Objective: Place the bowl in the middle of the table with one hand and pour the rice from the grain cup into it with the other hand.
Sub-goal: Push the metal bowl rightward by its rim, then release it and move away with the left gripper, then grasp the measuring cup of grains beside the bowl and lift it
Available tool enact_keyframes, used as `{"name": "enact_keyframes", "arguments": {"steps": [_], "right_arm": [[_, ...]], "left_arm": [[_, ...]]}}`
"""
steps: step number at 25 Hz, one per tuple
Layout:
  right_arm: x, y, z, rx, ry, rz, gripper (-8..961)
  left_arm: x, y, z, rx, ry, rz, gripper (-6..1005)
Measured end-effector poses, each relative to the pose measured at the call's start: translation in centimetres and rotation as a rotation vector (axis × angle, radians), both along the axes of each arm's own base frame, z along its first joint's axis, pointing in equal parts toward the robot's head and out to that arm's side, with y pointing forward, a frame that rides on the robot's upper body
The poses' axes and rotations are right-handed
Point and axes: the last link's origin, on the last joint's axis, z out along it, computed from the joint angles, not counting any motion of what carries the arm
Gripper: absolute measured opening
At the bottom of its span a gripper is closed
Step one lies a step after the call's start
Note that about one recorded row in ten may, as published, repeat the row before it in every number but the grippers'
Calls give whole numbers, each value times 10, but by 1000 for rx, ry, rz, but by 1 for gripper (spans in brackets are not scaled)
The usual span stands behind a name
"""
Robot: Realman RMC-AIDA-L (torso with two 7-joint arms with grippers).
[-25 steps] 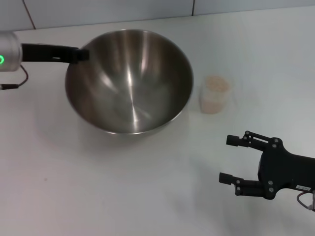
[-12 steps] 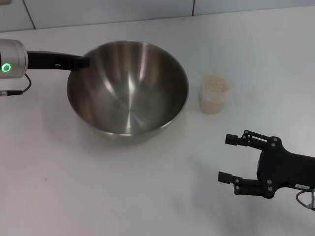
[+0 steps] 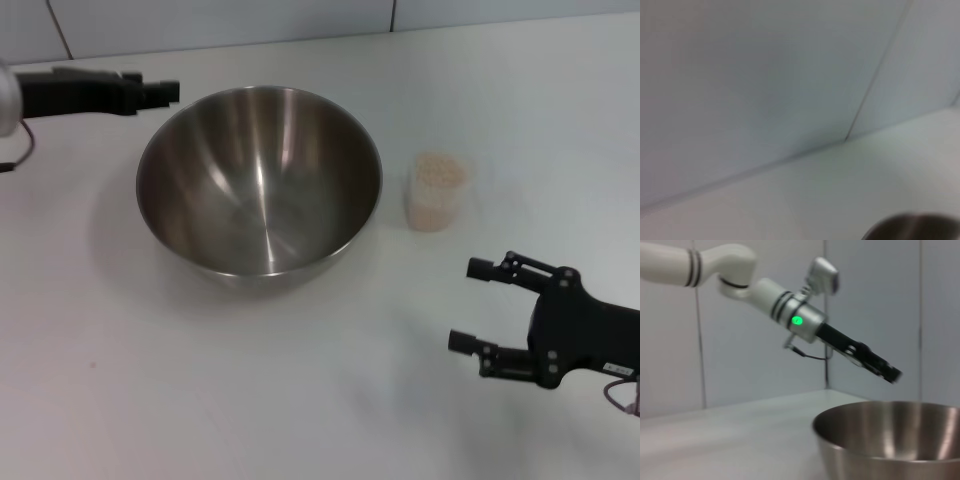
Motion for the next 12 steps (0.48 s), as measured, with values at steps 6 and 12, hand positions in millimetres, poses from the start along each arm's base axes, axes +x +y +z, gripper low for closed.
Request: {"name": "enact_keyframes", "arguments": {"steps": [6,12], "right_arm": [[13,-2,14,154,99,-141,812],[44,-1,29,390,173,-411,802]], "left_arm": [[-1,-46,21,38,-40,-275,550],[-32,-108,6,-42,68,-430,786]]}}
